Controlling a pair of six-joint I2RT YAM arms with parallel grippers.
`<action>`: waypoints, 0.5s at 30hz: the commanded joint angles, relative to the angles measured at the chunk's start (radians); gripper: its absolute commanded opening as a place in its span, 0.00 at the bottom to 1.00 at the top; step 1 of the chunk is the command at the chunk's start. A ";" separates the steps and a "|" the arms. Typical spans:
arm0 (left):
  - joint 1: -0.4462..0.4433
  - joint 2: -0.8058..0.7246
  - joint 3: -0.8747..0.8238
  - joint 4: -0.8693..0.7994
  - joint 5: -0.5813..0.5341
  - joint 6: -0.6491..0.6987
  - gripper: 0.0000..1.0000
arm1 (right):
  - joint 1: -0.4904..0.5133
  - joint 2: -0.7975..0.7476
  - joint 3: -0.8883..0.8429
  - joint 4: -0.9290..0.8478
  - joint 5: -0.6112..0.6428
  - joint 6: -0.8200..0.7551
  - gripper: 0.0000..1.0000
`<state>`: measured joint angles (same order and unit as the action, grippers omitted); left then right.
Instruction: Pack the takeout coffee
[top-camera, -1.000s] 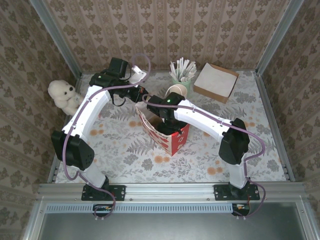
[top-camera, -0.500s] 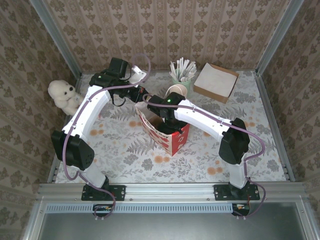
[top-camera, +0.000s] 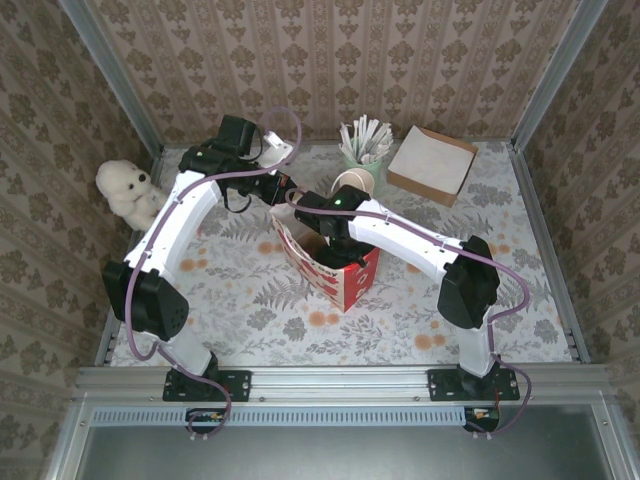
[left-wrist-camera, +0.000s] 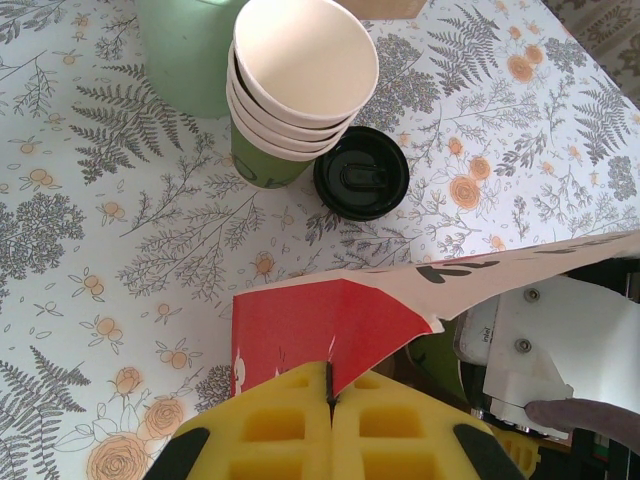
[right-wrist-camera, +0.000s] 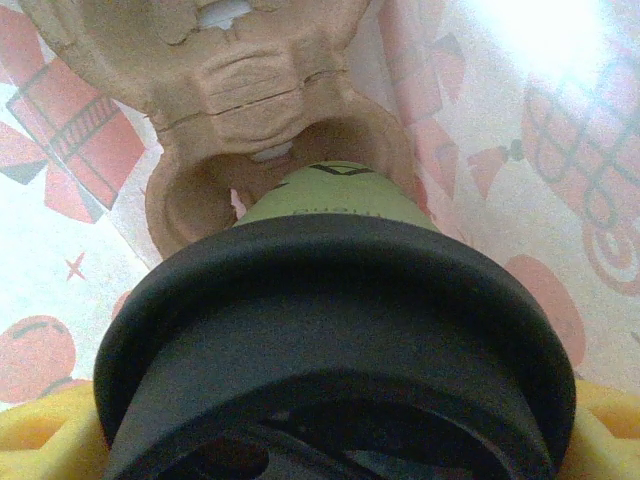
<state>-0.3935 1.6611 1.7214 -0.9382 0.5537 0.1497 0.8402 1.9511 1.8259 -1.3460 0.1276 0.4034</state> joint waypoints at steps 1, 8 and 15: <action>-0.001 0.002 0.008 -0.004 0.008 0.013 0.00 | -0.009 0.000 -0.019 -0.035 0.006 0.026 0.61; -0.001 0.002 0.009 -0.004 0.007 0.014 0.00 | -0.009 -0.003 -0.020 -0.032 0.007 0.028 0.61; -0.002 0.002 0.008 -0.004 0.008 0.016 0.00 | -0.009 -0.002 -0.025 -0.031 0.005 0.030 0.61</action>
<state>-0.3935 1.6611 1.7214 -0.9386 0.5537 0.1501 0.8402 1.9511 1.8221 -1.3418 0.1276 0.4038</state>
